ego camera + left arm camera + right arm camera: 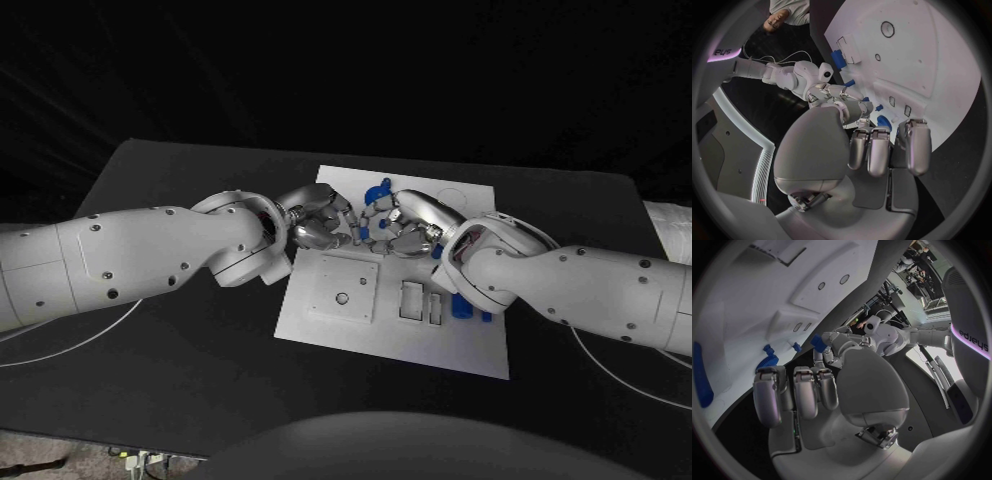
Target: Assemble the parts on the task board
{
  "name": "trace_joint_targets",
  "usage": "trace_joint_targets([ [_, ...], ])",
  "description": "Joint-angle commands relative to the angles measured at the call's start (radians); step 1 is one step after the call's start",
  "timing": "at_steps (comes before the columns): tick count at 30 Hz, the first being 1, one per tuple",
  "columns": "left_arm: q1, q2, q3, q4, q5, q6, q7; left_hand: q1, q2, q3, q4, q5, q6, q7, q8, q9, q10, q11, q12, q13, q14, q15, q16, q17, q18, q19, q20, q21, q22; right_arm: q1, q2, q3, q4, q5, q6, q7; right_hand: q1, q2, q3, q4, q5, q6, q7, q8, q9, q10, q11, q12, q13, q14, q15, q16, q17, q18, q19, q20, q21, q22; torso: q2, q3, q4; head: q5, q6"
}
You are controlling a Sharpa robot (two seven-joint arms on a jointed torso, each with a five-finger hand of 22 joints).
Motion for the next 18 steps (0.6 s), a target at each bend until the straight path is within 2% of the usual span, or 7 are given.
trace_joint_targets([
  [1,0.002,0.008,0.004,0.012,0.002,0.010,0.046,0.004,-0.008,0.003,0.005,0.006,0.000,-0.010,0.005,-0.001,0.104,-0.001,0.003,0.263,0.104,-0.006,0.003,0.263,0.006,0.000,-0.007,-0.003,0.215,-0.003,0.007,-0.001,0.005,-0.005,0.036,0.009,-0.001,0.009,0.006,-0.002,0.005,0.007,-0.003,0.006,0.001,0.104,0.009,0.004,0.263,0.104,0.005,0.003,0.263,0.004,0.056,0.005,-0.007,0.239,0.000,0.0002,0.0001,0.002,0.000],
  [18,0.002,0.015,0.004,0.010,0.002,0.020,0.040,0.002,-0.011,0.016,0.007,0.008,-0.013,-0.007,-0.007,-0.008,0.104,0.002,0.003,0.263,0.104,-0.003,0.003,0.263,0.007,-0.001,-0.005,-0.004,0.214,-0.003,0.011,-0.001,0.001,-0.006,0.031,0.007,0.000,0.009,0.007,-0.002,0.004,0.007,-0.003,0.005,0.002,0.104,0.009,0.004,0.263,0.104,0.005,0.003,0.263,0.005,0.055,0.005,-0.008,0.239,0.000,0.0002,-0.0006,0.002,0.000],
])
